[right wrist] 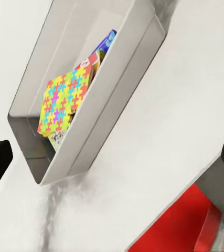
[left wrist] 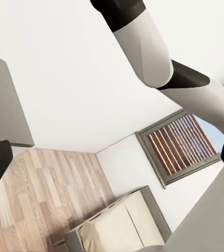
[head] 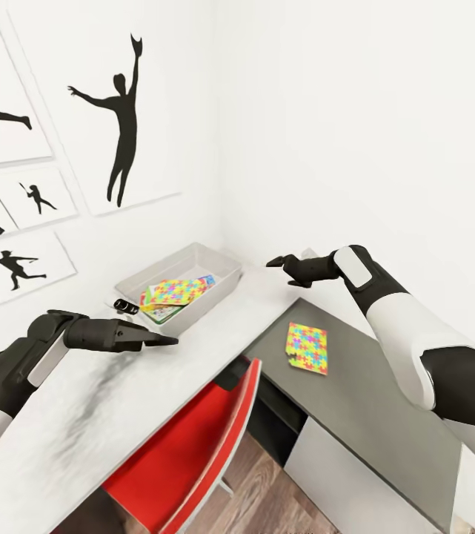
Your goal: Put all the toys in the child's room - the three board games (two on the bed and one on the table), the two jigsaw puzzles on the table, and the tennis ball on the table - inside the toy box on the table in the child's room.
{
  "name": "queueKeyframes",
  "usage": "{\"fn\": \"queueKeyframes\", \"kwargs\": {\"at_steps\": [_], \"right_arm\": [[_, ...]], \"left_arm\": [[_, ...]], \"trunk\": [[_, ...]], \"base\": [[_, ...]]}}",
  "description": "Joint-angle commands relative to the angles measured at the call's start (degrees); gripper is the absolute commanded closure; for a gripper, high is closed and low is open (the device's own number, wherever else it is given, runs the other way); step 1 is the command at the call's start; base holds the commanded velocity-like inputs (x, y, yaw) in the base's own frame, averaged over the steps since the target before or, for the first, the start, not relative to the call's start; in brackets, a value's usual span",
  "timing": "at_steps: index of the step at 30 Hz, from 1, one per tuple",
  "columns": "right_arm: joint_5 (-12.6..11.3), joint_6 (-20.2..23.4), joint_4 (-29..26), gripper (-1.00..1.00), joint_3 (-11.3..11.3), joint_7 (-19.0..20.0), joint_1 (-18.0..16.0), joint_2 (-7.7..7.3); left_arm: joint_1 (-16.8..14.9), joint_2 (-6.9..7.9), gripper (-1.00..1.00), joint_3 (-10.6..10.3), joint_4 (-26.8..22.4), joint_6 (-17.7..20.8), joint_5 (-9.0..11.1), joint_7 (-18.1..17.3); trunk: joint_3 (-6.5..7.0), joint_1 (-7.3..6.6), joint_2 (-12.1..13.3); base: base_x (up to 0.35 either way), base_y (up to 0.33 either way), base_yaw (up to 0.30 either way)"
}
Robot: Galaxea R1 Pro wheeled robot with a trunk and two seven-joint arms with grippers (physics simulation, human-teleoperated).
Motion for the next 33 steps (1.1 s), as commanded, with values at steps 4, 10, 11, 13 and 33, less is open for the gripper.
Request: {"fn": "queueKeyframes", "kwargs": {"at_steps": [4, 10, 11, 13, 33], "right_arm": [[0.3, -0.6, 0.0, -1.0, 0.3, 0.4, -0.1, -0.06], [0.3, -1.4, 0.0, -1.0, 0.4, 0.4, -0.1, -0.13], [0.3, -1.4, 0.0, -1.0, 0.4, 0.4, -0.1, -0.13], [0.4, -1.4, 0.0, -1.0, 0.4, 0.4, -0.1, -0.11], [0.4, -1.5, 0.1, -1.0, 0.6, 0.4, -0.2, -0.01]], "left_arm": [[-0.1, 0.06, -1.0, -0.2, 0.0, 0.6, 0.0, -0.3], [-0.1, 0.05, -1.0, -0.2, 0.1, 0.6, 0.0, -0.3], [-0.1, 0.05, -1.0, -0.2, 0.0, 0.6, 0.0, -0.3], [-0.1, 0.05, -1.0, -0.2, 0.1, 0.6, 0.0, -0.3], [-0.1, 0.09, -1.0, -0.2, 0.1, 0.6, 0.0, -0.3]], "trunk": [[-0.08, 0.03, -0.1], [-0.07, 0.03, -0.1], [-0.07, 0.03, -0.1], [-0.07, 0.03, -0.1], [0.29, 0.03, -0.1]], "base": [[-0.016, 0.0, -0.058], [-0.004, 0.0, -0.014], [-0.001, 0.0, -0.032], [-0.001, 0.0, -0.119], [0.0, 0.0, -0.23]]}}
